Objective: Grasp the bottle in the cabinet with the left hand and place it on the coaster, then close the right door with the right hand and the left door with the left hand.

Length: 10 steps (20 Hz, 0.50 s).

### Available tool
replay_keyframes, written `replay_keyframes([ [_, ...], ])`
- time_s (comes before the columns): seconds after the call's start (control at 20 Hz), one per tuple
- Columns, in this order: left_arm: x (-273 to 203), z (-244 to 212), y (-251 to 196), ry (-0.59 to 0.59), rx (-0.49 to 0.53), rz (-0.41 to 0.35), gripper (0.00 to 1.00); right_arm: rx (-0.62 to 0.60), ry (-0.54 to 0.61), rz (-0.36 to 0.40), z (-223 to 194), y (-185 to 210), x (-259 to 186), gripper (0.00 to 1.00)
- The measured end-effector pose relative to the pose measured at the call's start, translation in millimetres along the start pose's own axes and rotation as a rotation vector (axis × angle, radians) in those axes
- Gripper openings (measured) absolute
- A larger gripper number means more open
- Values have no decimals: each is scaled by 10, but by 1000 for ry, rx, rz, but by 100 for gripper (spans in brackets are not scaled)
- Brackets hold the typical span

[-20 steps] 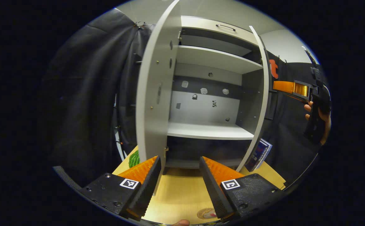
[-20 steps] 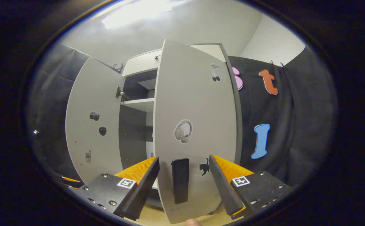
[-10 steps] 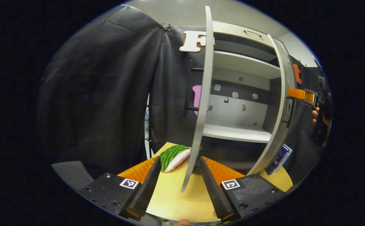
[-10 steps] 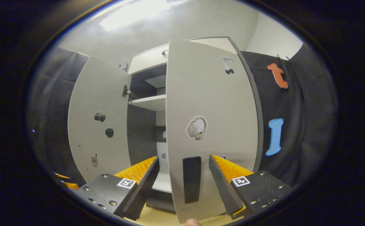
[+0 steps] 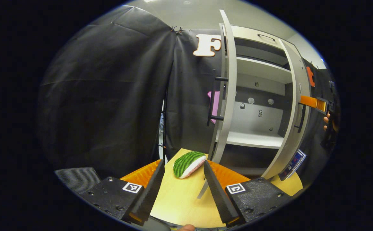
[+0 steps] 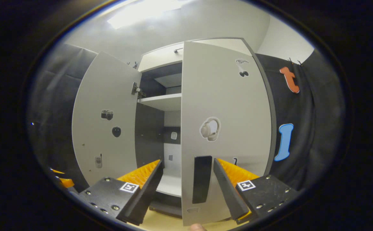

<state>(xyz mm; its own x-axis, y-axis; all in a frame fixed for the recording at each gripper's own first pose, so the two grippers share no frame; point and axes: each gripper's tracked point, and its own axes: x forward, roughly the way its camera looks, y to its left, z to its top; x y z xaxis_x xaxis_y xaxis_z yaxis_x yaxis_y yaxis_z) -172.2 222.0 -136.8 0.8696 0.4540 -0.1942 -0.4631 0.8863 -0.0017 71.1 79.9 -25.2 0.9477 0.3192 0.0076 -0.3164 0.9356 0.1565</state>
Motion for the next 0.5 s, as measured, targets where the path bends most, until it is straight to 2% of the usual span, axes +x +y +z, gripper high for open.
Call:
replay_keyframes([
  [0.05,4,7,12,-3,0,4,81,-2,-1,1,13,1,-9,92],
  [0.1,6,10,18,-5,-1,9,81,-5,-4,1,25,-1,-18,95],
  [0.5,-27,9,50,-13,-24,40,81,-20,-8,-11,88,-56,-82,95],
])
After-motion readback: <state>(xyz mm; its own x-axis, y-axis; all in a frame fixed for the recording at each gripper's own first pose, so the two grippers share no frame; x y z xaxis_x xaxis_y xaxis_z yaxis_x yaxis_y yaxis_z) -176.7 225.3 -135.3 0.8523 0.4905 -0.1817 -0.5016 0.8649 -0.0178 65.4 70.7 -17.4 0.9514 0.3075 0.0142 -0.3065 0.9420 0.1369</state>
